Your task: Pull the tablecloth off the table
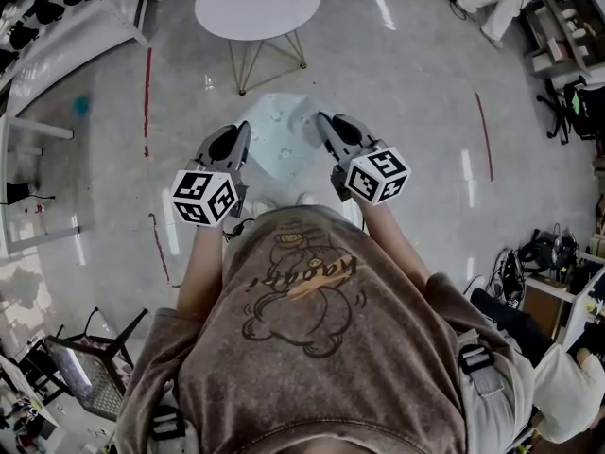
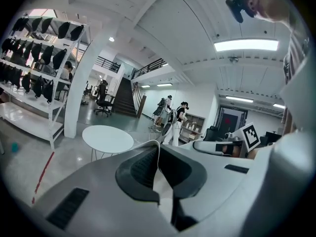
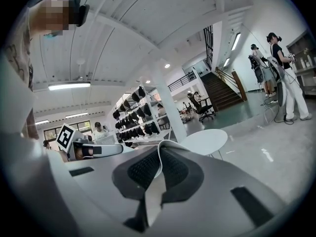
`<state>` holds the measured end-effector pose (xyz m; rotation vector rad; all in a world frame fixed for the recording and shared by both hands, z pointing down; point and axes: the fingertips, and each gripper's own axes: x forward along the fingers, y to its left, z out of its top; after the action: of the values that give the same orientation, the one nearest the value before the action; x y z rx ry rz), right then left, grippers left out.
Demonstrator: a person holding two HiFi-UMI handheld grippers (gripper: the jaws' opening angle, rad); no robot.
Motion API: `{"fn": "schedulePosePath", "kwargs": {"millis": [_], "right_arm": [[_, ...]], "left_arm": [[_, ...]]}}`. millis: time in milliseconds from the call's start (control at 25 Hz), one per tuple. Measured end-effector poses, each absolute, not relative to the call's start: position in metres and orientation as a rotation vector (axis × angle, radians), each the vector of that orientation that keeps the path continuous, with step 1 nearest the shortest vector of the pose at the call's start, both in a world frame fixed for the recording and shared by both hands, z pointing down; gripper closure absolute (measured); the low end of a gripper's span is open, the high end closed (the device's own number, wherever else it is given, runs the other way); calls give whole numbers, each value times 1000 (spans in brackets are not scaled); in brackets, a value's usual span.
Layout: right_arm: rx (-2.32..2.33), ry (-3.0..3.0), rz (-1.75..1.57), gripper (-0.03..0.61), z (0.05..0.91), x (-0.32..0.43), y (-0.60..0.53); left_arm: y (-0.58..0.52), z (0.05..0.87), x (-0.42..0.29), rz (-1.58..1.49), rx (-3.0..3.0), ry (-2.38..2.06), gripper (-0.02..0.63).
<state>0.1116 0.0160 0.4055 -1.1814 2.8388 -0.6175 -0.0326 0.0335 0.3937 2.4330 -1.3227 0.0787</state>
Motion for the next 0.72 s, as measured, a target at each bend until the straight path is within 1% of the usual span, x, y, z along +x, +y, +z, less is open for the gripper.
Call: {"fn": "schedulePosePath", "kwargs": {"millis": [720], "right_arm": [[-1126, 2881, -641, 568, 407, 109, 3]], "left_arm": [[25, 392, -31, 91, 2399, -1346, 594]]}}
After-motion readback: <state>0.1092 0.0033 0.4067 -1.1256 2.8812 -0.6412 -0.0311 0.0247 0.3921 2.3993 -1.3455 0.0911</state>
